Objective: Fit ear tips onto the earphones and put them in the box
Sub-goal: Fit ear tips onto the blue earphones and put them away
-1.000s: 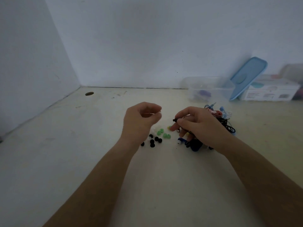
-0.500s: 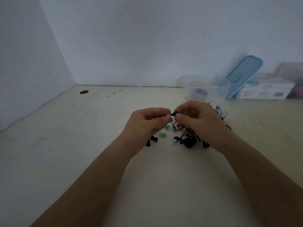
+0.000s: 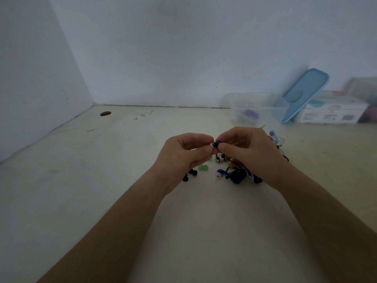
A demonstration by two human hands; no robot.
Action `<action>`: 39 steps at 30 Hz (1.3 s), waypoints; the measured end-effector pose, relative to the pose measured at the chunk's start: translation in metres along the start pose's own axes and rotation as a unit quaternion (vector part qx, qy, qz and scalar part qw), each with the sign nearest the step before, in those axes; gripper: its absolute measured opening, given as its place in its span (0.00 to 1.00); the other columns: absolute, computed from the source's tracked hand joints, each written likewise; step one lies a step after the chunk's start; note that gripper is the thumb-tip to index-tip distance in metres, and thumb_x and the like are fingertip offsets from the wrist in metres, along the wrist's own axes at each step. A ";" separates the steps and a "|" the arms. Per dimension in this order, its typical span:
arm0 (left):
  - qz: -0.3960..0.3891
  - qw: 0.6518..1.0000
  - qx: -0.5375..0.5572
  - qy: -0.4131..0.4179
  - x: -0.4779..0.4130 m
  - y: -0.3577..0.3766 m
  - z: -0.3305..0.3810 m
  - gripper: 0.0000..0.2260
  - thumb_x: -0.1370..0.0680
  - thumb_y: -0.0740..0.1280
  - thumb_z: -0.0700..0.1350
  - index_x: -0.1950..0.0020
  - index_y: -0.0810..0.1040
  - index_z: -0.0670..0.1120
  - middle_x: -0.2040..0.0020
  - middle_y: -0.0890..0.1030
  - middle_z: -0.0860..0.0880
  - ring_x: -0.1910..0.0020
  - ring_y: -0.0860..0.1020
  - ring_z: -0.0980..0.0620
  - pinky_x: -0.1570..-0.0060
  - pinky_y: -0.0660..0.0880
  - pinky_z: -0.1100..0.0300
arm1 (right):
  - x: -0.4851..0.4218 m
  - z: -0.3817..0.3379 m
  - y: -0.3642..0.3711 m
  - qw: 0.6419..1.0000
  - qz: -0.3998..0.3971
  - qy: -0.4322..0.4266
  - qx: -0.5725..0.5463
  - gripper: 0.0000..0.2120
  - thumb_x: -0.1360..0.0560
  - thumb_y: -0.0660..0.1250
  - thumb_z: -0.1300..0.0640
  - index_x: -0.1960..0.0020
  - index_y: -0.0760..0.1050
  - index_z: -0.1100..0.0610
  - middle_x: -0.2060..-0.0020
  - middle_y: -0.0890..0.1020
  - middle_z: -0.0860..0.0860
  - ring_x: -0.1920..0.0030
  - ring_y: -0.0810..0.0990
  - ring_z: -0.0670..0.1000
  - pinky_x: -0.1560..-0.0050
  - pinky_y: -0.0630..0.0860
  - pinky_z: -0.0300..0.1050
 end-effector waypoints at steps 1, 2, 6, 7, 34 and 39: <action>0.001 1.000 -0.003 0.000 0.000 0.000 0.000 0.08 0.26 0.70 0.31 0.51 0.82 0.42 0.52 0.86 0.42 0.51 0.85 0.47 0.53 0.80 0.61 | 0.000 0.000 0.000 1.000 0.002 0.001 0.001 0.04 0.25 0.72 0.61 0.51 0.83 0.56 0.60 0.86 0.52 0.58 0.85 0.57 0.58 0.84 0.47; 0.001 1.000 -0.006 0.000 0.000 0.000 0.000 0.08 0.26 0.70 0.31 0.51 0.82 0.42 0.52 0.86 0.42 0.51 0.85 0.46 0.53 0.80 0.61 | 0.000 0.001 -0.001 1.000 0.004 0.001 0.005 0.04 0.25 0.72 0.61 0.51 0.83 0.56 0.60 0.86 0.52 0.58 0.85 0.57 0.57 0.84 0.47; 0.001 1.000 -0.011 -0.008 0.001 0.001 0.000 0.08 0.26 0.70 0.32 0.50 0.82 0.42 0.52 0.86 0.43 0.51 0.85 0.47 0.54 0.80 0.61 | -0.002 0.003 -0.003 0.999 0.019 -0.002 0.031 0.04 0.25 0.73 0.59 0.51 0.84 0.54 0.60 0.86 0.50 0.59 0.85 0.54 0.52 0.84 0.51; 0.001 1.000 -0.010 -0.010 0.001 0.001 0.000 0.08 0.25 0.70 0.32 0.50 0.82 0.42 0.52 0.86 0.43 0.51 0.85 0.47 0.54 0.80 0.62 | -0.002 0.003 -0.003 0.999 0.021 -0.002 0.035 0.04 0.25 0.73 0.59 0.51 0.84 0.54 0.61 0.86 0.50 0.59 0.85 0.54 0.52 0.84 0.51; 0.001 0.999 -0.034 0.008 -0.002 -0.002 -0.003 0.12 0.37 0.75 0.42 0.55 0.83 0.43 0.58 0.86 0.42 0.57 0.85 0.47 0.58 0.80 0.62 | -0.001 -0.003 -0.003 0.999 -0.015 -0.020 0.039 0.06 0.26 0.73 0.63 0.50 0.85 0.57 0.62 0.87 0.52 0.61 0.85 0.55 0.55 0.83 0.47; 0.009 0.999 -0.049 0.008 -0.003 -0.003 -0.004 0.07 0.31 0.74 0.37 0.53 0.83 0.42 0.56 0.86 0.42 0.56 0.85 0.47 0.57 0.80 0.61 | 0.000 -0.003 0.000 0.999 -0.007 -0.032 0.041 0.06 0.27 0.73 0.64 0.51 0.85 0.58 0.62 0.87 0.48 0.61 0.85 0.44 0.57 0.80 0.34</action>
Point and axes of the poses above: each hand's wrist, its own x-axis away from the middle knuckle, its own y-axis out of the palm, z = x × y, the point moved 5 cm from there along -x, towards the middle knuckle
